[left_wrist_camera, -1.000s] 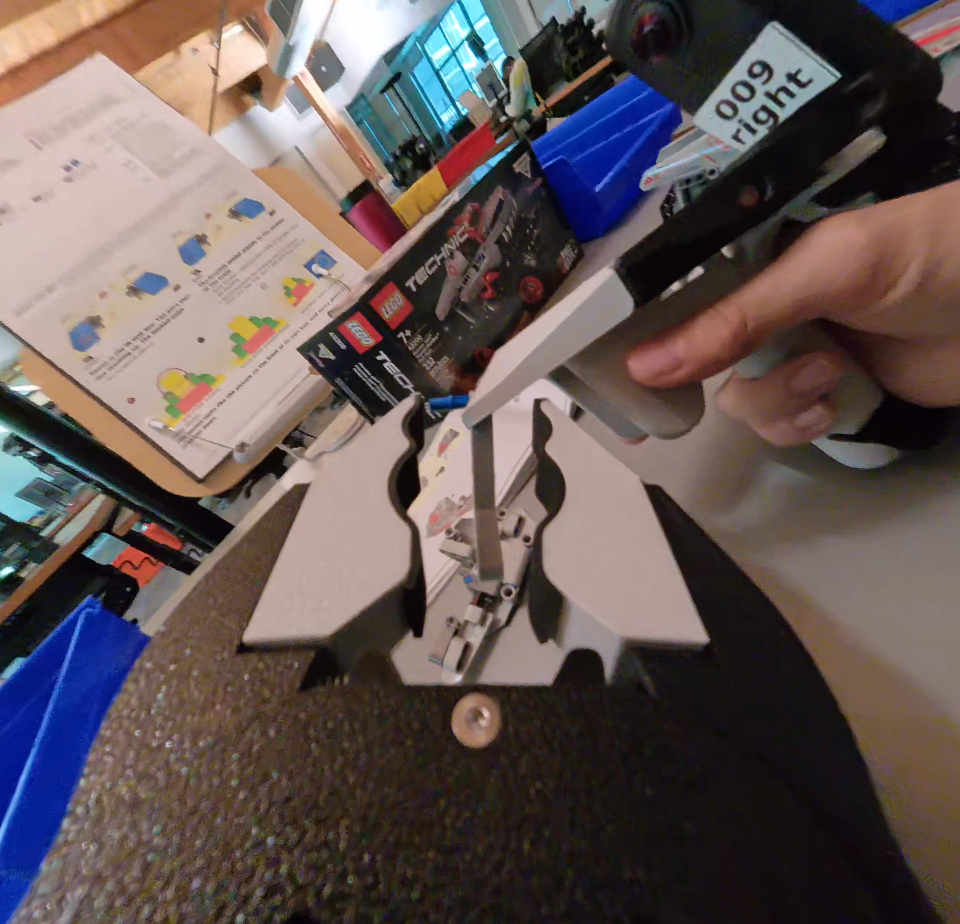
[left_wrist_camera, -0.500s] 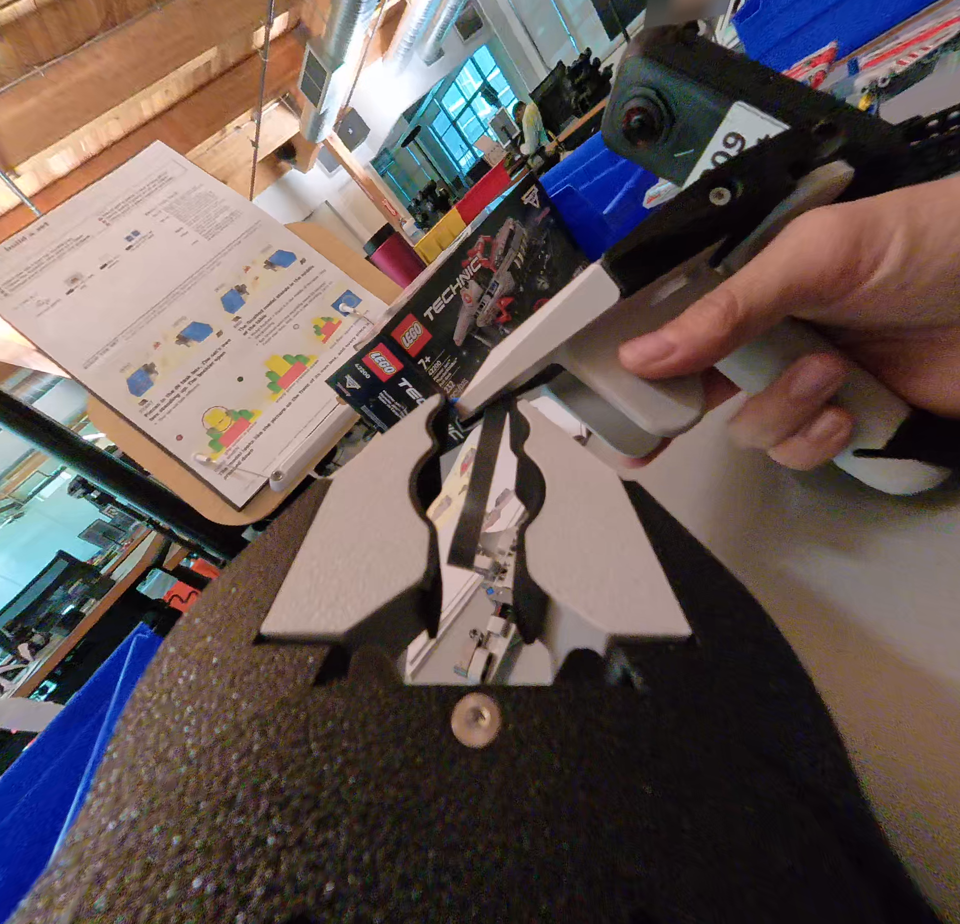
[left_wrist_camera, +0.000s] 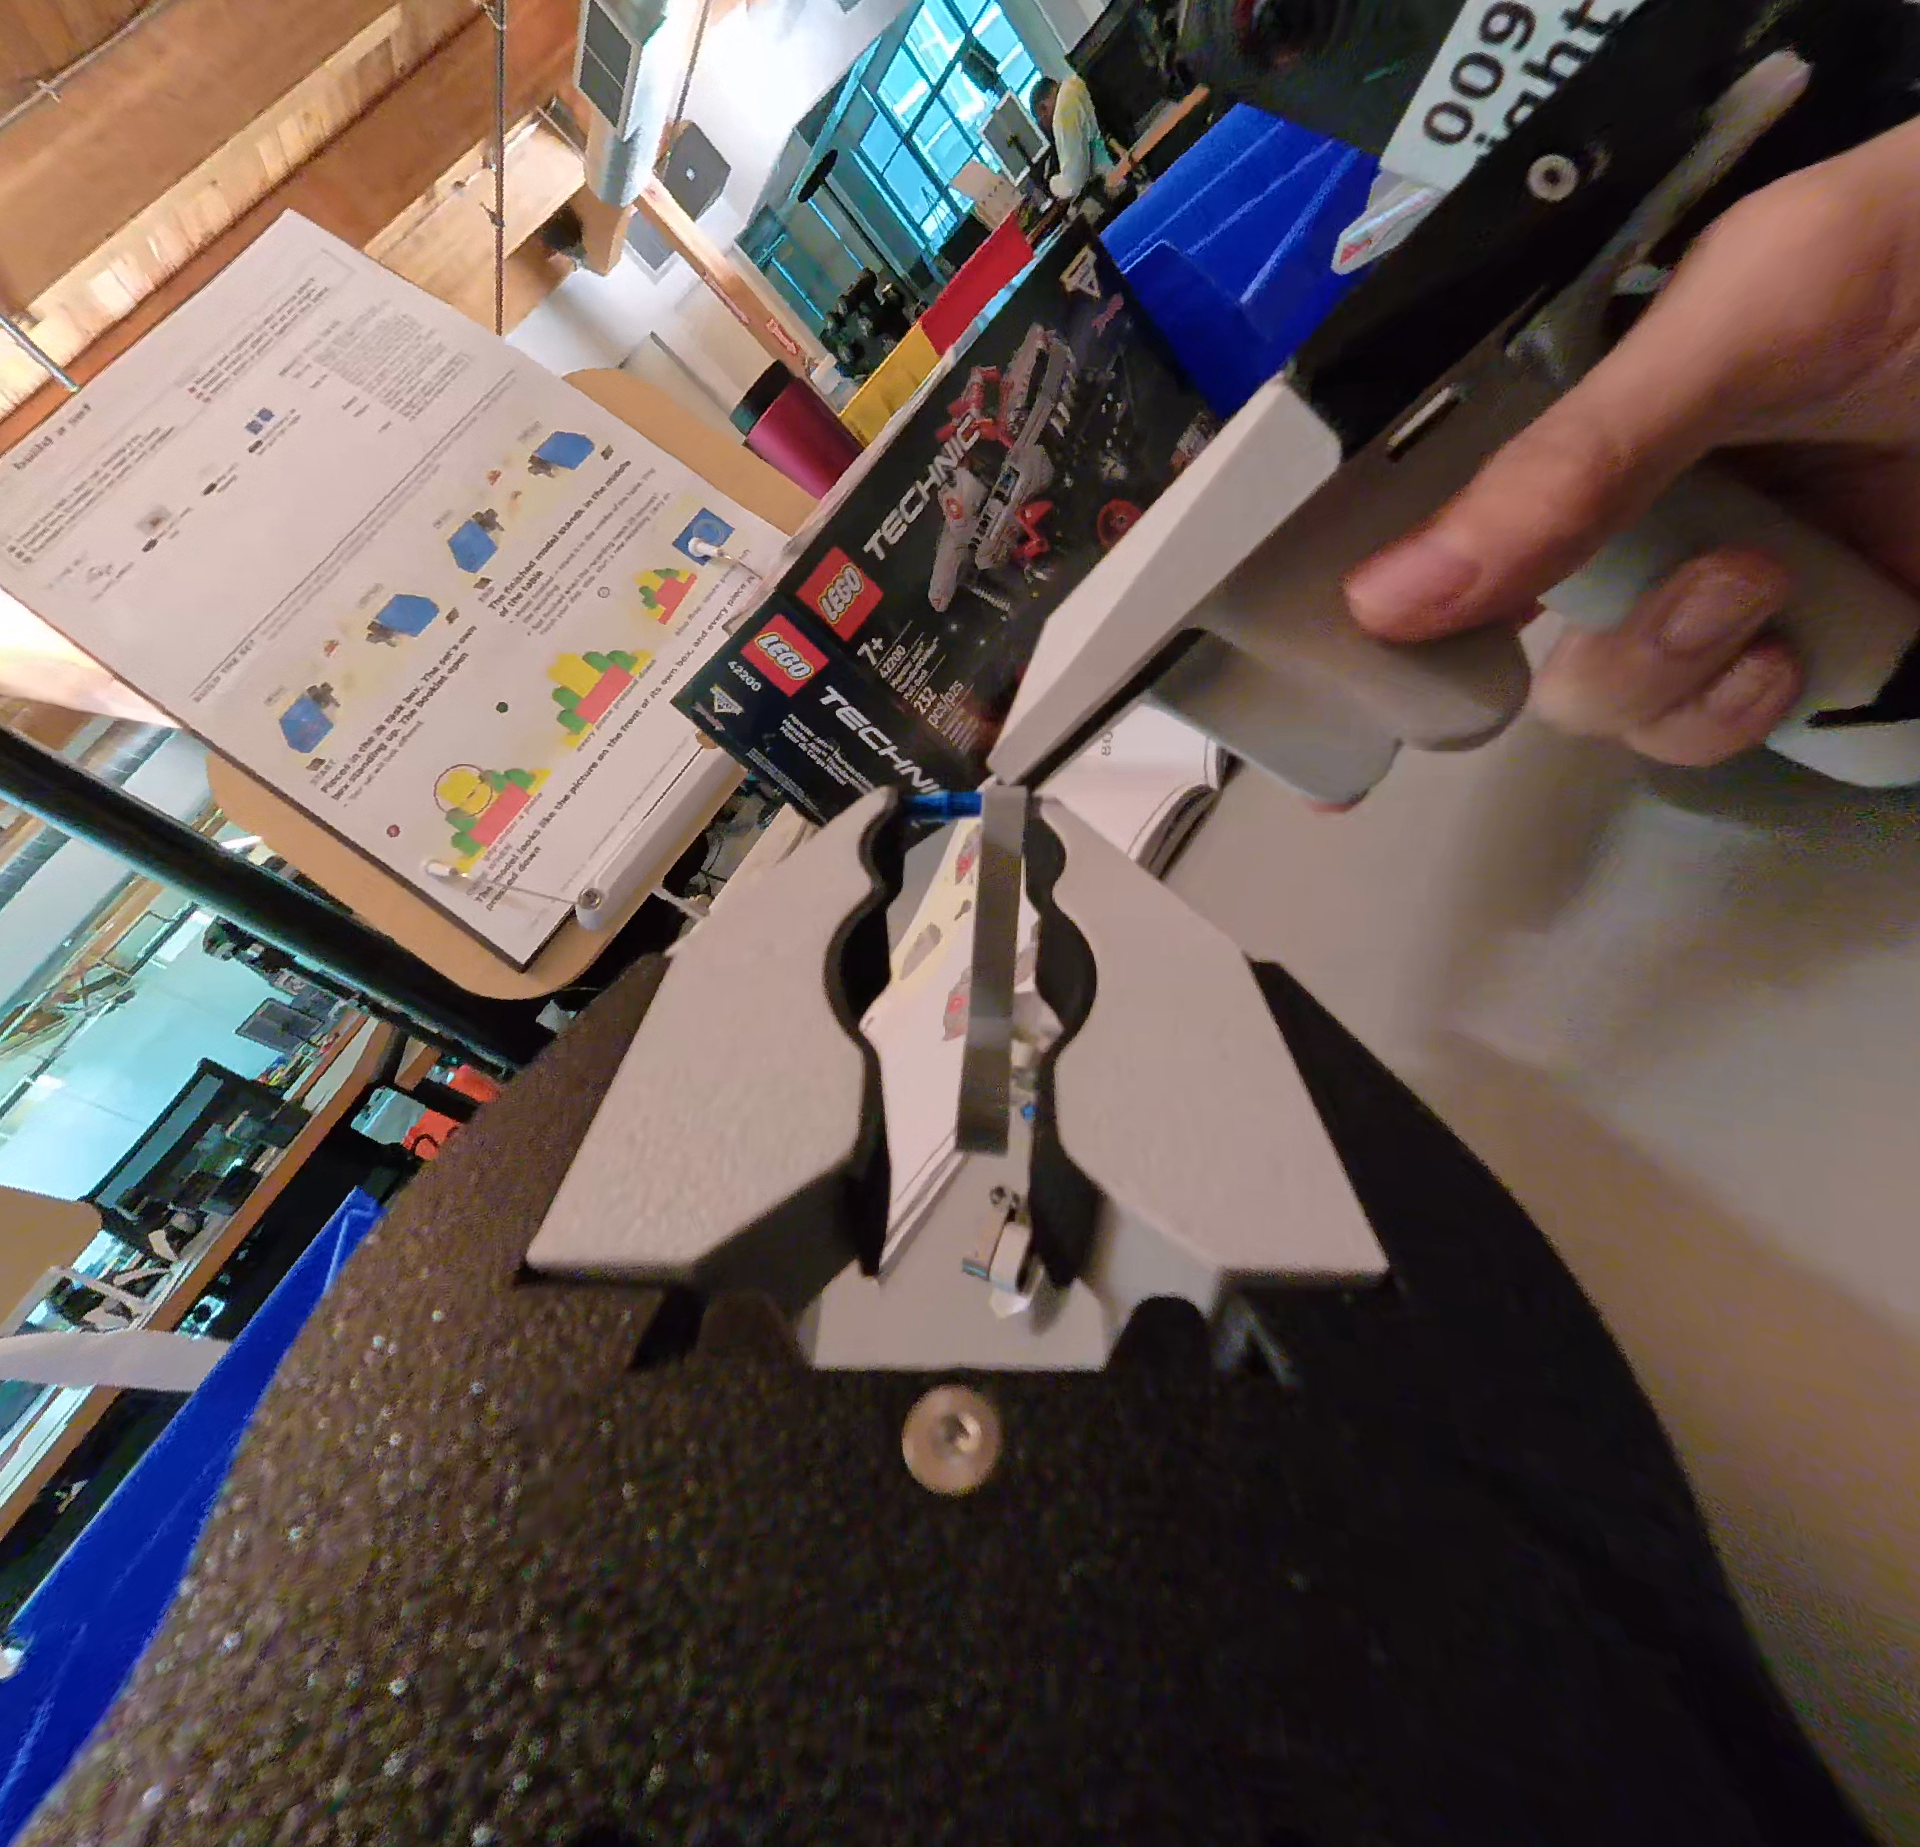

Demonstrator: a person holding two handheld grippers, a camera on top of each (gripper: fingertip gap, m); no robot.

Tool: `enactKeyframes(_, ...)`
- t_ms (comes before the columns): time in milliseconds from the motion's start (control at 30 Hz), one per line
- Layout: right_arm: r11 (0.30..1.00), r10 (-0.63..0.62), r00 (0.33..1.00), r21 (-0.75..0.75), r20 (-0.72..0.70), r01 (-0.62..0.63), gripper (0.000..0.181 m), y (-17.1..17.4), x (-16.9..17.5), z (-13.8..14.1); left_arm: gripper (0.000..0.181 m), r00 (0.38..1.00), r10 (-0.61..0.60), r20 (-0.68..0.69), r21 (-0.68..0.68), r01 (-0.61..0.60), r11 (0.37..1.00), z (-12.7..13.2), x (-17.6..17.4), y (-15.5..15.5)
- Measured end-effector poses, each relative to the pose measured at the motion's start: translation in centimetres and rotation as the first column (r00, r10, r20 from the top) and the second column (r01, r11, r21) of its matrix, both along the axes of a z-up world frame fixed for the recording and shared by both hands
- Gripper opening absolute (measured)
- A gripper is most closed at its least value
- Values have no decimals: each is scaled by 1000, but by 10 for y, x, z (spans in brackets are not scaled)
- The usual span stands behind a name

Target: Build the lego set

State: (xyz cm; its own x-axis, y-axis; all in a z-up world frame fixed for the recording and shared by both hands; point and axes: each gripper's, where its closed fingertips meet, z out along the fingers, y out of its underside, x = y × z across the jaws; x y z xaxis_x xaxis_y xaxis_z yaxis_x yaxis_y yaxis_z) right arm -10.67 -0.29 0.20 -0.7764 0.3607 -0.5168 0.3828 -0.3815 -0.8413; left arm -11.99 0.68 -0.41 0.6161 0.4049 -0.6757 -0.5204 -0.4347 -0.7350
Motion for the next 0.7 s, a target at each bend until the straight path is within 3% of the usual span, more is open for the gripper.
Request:
enactKeyframes(233, 997, -24, 1000, 75, -8, 25, 18, 10, -5, -5, 20, 1000, -3, -1, 13, 3, 1000, 3, -5, -7)
enactKeyframes(533, 997, -1, 1000, 72, 7, 0, 0, 5, -2, -7, 20, 999, -46, 5, -34, 46, 998, -4, 2, 0)
enactKeyframes(700, 990, 7, 1000, 138, 0, -7, 10, 5, -1, -12, 19, 999, -49, -23, -68, 47, 997, -7, 4, 3)
